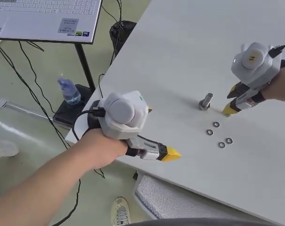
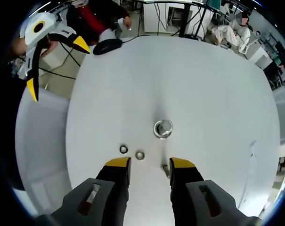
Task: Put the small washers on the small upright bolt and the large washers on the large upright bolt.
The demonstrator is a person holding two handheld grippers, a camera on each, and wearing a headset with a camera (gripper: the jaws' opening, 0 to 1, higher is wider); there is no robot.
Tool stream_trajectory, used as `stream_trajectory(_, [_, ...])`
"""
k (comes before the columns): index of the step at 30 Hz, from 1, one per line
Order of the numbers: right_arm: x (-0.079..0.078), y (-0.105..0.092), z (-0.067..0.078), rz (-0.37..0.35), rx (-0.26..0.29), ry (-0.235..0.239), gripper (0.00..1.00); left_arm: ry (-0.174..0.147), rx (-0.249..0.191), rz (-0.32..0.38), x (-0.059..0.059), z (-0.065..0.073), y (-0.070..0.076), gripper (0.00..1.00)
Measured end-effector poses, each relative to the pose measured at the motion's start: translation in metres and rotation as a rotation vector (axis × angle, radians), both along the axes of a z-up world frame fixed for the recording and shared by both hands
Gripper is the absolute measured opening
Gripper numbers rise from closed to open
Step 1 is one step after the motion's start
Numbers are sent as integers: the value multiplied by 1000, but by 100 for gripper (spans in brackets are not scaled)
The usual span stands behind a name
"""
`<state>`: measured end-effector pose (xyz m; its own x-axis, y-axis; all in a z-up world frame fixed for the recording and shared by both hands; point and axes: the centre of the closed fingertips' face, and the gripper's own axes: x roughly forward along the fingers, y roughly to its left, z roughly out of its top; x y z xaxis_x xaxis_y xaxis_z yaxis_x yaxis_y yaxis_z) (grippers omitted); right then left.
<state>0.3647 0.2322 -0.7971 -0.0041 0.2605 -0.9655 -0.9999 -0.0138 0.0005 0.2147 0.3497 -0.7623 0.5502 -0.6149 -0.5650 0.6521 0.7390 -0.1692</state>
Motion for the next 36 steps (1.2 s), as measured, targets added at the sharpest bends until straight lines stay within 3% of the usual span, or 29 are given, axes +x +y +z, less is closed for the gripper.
stream_trajectory(18, [-21, 0, -23, 5, -19, 16, 33, 3, 10, -16, -1, -2, 2, 87])
stream_trajectory(36, [-21, -1, -50, -4, -40, 10, 30, 10, 3, -31, 5, -5, 0, 89])
